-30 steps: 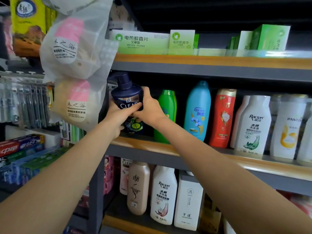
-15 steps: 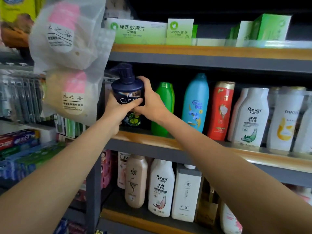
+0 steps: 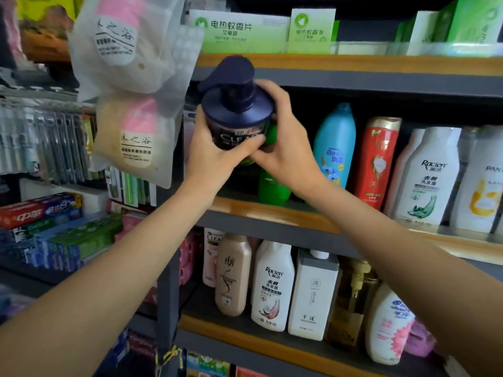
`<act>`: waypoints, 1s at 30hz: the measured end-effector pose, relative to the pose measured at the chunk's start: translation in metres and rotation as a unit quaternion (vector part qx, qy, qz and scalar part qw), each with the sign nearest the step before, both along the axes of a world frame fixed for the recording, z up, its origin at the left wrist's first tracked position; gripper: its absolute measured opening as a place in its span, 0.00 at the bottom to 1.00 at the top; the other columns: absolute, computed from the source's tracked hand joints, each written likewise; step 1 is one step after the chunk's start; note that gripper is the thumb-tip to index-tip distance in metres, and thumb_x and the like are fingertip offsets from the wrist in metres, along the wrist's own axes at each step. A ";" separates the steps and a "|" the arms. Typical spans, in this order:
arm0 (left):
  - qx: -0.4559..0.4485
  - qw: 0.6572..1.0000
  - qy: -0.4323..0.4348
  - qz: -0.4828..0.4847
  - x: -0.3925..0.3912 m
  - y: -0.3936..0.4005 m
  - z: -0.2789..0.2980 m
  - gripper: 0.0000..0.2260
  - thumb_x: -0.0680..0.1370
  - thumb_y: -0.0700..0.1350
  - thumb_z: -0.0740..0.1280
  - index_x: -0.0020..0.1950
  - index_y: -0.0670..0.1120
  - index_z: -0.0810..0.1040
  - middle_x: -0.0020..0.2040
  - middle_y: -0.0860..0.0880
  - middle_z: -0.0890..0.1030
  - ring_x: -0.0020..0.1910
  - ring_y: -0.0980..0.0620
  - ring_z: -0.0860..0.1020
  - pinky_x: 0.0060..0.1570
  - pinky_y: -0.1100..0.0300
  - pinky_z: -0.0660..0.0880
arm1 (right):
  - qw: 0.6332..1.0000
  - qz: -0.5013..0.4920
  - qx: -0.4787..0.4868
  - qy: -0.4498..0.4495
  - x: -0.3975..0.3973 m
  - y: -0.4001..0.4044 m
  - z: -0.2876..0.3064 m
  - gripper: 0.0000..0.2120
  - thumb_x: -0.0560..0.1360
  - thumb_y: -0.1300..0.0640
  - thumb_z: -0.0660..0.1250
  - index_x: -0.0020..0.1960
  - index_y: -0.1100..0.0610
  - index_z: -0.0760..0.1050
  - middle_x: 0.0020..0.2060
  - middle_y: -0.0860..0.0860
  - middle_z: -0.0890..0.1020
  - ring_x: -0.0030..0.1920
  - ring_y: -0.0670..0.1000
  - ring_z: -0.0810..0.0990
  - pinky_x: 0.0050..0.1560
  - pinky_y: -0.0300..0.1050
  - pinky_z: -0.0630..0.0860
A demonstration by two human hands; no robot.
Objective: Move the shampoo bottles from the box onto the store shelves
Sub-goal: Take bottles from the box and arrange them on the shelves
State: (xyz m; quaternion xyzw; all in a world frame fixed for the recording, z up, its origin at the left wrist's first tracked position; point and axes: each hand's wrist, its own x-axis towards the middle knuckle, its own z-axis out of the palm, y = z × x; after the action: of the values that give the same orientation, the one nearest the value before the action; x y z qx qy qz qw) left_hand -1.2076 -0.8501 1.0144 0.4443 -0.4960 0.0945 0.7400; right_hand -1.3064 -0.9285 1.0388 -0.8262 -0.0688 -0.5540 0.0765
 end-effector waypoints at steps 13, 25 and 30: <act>0.154 0.961 0.035 -0.228 -0.063 0.063 -0.046 0.29 0.60 0.52 0.75 0.60 0.59 0.72 0.55 0.58 0.81 0.56 0.60 0.78 0.54 0.61 0.74 | 0.984 0.039 0.152 0.081 -0.076 0.041 -0.053 0.36 0.62 0.54 0.73 0.66 0.60 0.63 0.52 0.49 0.78 0.53 0.51 0.79 0.55 0.53 0.76; 0.555 0.792 0.071 -0.244 0.015 0.046 -0.185 0.35 0.61 0.58 0.78 0.66 0.56 0.70 0.61 0.54 0.76 0.62 0.54 0.73 0.68 0.53 0.66 | 0.889 -0.095 0.409 0.184 -0.078 0.045 -0.211 0.33 0.60 0.61 0.80 0.57 0.49 0.66 0.49 0.45 0.79 0.51 0.44 0.78 0.52 0.34 0.74; 0.547 0.826 0.133 -0.027 0.030 0.013 -0.234 0.29 0.73 0.42 0.72 0.70 0.42 0.63 0.66 0.42 0.71 0.65 0.44 0.70 0.63 0.53 0.68 | 0.873 -0.151 0.417 0.201 -0.097 0.033 -0.218 0.35 0.59 0.59 0.81 0.60 0.53 0.67 0.50 0.46 0.78 0.52 0.45 0.78 0.54 0.39 0.75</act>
State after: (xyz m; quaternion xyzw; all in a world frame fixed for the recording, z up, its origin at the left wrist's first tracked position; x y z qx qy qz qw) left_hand -1.1774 -0.8367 0.7803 0.7711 -0.3752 -0.2716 0.4370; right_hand -1.4034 -0.8951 0.8205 -0.8112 0.3112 -0.3584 0.3417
